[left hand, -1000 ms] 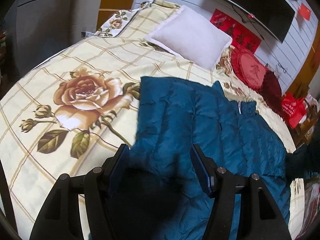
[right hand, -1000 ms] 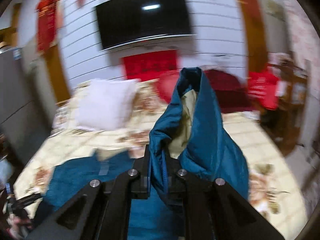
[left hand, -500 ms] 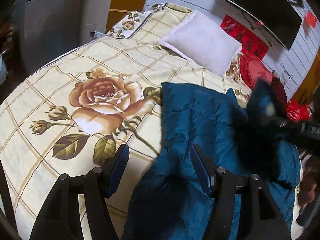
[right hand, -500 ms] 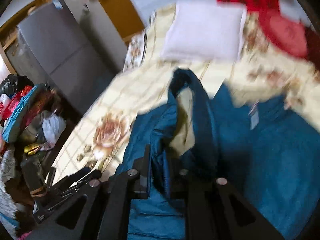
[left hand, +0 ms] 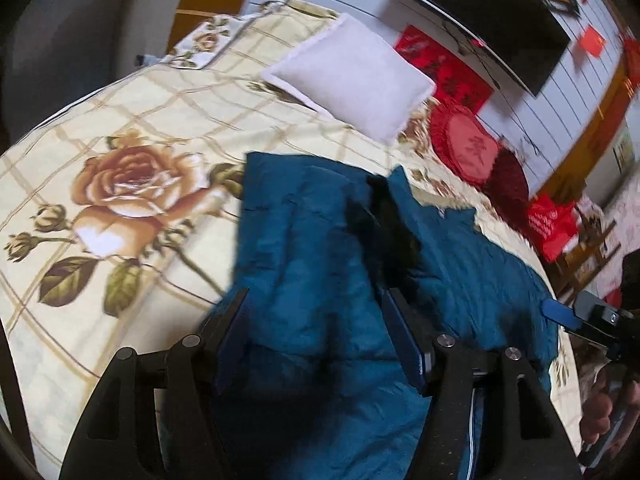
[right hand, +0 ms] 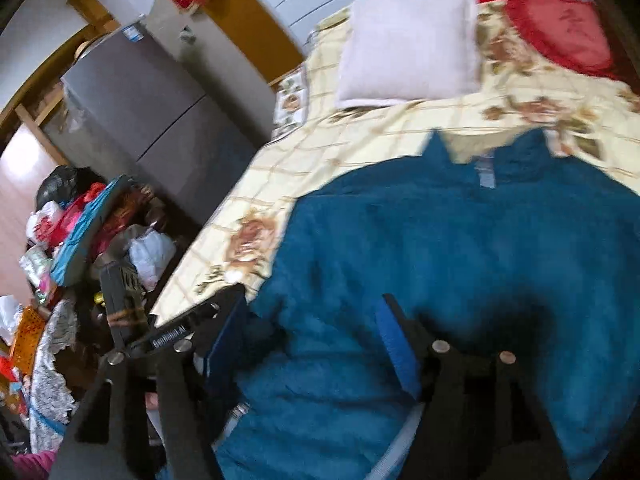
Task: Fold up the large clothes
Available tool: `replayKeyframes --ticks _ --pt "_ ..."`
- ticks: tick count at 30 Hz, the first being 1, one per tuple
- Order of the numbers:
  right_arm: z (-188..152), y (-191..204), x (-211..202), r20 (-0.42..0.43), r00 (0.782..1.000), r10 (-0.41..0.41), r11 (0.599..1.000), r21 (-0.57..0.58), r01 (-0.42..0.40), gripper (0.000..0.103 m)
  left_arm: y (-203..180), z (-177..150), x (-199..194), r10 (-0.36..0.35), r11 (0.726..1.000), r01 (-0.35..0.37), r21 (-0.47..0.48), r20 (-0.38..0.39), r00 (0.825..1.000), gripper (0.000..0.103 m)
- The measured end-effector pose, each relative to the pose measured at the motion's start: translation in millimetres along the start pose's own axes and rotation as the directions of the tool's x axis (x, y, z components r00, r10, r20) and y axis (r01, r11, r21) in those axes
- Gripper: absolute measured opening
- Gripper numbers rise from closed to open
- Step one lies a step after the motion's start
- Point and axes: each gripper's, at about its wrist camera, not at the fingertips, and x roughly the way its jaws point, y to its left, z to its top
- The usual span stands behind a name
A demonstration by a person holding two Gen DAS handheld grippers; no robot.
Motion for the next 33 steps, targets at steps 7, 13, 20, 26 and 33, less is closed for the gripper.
replayKeyframes --ticks 7,13,20,26,33 --pt "-39.8 -57.4 -71.4 0.055 0.977 -0.206 0.978 0.050 0.204 0.071 -34.2 -4.0 12.0 -0.066 0.997 0.067 0.045 -0.017 0.998 0.073" --pt "-50.0 -101.9 -115.8 0.120 0.934 -0.336 0.938 0.130 0.321 0.071 -53.7 10.5 30.4 -0.063 0.997 0.061 0.038 0.062 0.996 0.073" --pt "-51.6 -159.0 -142.2 0.139 0.860 -0.492 0.850 0.290 0.439 0.071 -73.1 13.9 52.6 0.035 0.992 -0.036 0.125 0.007 0.999 0.017" --pt "-38.4 -144.5 -115.1 0.158 0.847 -0.508 0.860 0.159 0.486 0.059 -59.3 22.1 5.7 0.032 0.993 -0.042 0.113 0.094 0.995 0.021" --pt "-30.7 -165.8 -46.6 0.005 0.836 -0.549 0.822 0.185 0.539 0.061 -31.1 5.7 46.6 0.143 0.986 -0.139 0.087 -0.035 0.989 0.026"
